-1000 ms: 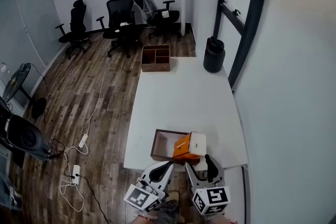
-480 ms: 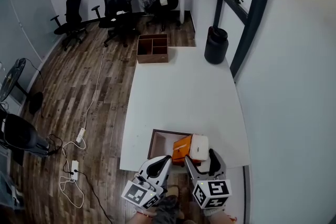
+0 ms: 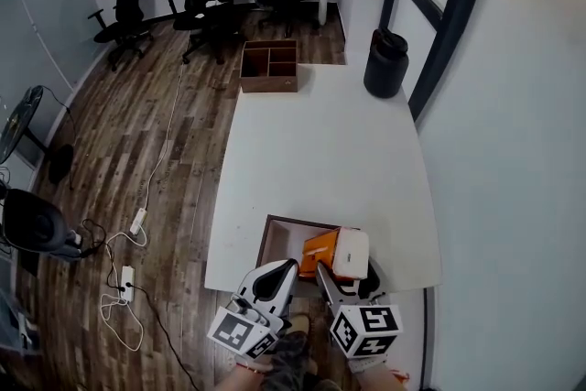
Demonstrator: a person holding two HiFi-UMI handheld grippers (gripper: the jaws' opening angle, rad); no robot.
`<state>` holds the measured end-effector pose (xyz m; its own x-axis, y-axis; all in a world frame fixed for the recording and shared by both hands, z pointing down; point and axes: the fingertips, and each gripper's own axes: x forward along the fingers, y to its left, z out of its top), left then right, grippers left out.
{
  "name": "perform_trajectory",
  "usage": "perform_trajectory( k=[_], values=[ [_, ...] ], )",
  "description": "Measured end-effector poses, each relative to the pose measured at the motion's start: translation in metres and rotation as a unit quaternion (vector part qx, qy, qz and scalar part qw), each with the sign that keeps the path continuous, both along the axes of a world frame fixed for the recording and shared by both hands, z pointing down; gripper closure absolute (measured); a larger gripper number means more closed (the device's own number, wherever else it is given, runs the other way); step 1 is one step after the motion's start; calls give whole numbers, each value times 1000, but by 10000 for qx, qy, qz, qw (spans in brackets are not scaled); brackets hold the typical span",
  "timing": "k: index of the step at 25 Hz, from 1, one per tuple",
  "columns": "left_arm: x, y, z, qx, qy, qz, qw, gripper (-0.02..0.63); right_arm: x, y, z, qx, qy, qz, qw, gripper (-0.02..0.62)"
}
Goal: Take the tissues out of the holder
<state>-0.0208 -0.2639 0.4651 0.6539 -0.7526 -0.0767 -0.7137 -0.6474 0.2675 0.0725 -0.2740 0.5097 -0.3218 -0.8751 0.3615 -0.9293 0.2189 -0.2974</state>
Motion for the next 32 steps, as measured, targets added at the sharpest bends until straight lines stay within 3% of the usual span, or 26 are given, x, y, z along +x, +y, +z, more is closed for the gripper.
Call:
perform_trajectory(
  k=[9,16,32],
  values=[
    [0,-5,9,-70,-90,-93,9999,604,-2,-11,10,-96,484,-8,9988,247],
    [0,-5,6,-95,-45,-111,9999,604,-6,-10,11,-49,643,-291,9975,305],
    [0,0,-12,-30,-66,-144,9999,604,16,-6,-34,424,23,-246,9988,321]
  ],
)
